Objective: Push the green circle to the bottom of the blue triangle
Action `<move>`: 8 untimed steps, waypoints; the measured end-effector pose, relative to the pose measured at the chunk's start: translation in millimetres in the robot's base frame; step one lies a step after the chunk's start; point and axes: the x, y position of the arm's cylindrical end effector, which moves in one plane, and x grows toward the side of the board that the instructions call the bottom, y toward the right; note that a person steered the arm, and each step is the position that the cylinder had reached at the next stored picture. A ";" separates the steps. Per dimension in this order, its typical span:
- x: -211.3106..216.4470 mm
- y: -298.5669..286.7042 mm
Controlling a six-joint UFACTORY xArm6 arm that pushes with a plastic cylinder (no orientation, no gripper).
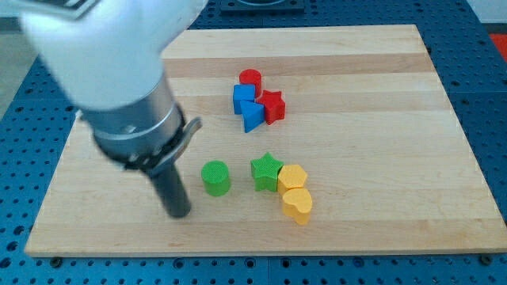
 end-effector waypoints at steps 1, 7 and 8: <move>-26.1 1.5; -73.5 16.6; -114.3 20.3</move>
